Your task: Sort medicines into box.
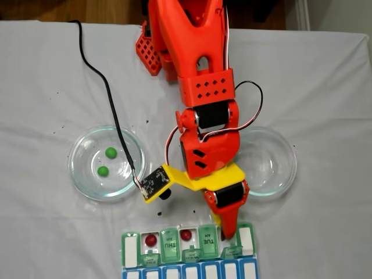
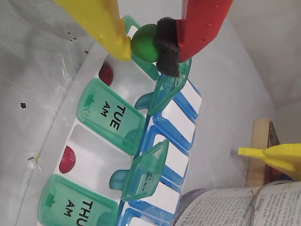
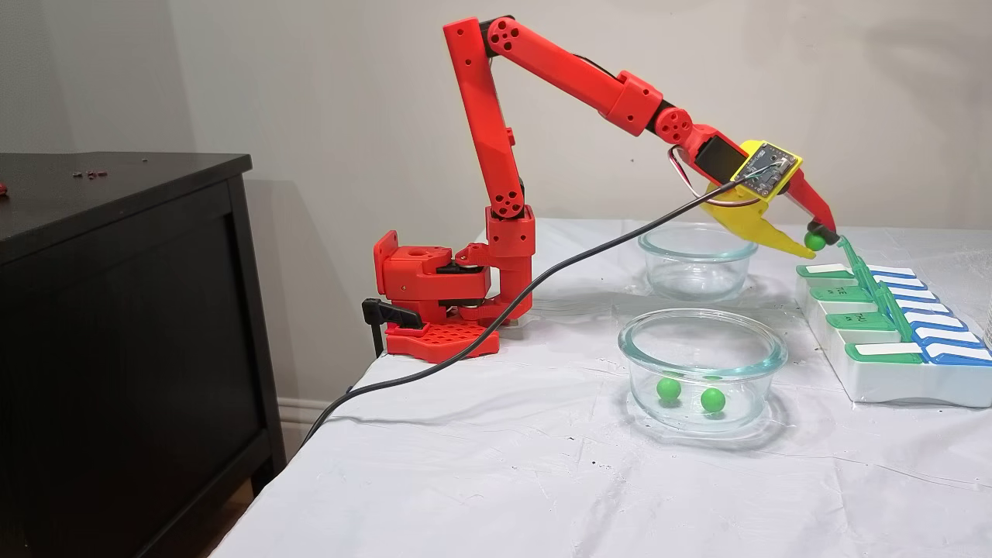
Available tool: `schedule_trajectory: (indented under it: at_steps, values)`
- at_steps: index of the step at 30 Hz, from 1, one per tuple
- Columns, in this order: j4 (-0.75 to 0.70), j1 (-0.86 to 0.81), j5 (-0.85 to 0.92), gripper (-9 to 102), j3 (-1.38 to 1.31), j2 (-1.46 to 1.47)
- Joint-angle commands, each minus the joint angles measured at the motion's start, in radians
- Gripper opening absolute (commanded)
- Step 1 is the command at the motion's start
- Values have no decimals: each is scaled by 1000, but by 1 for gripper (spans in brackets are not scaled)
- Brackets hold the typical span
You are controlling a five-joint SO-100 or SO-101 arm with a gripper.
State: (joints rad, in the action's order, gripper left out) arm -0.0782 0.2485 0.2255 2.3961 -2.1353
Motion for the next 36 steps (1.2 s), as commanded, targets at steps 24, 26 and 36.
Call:
schedule_trajectory:
  at_steps: [24,26,36]
  values:
    - [189,-9,43,0,-75,101]
    - [143,-12,41,0,-80,63]
    - [55,-8,54,0,-31,-78]
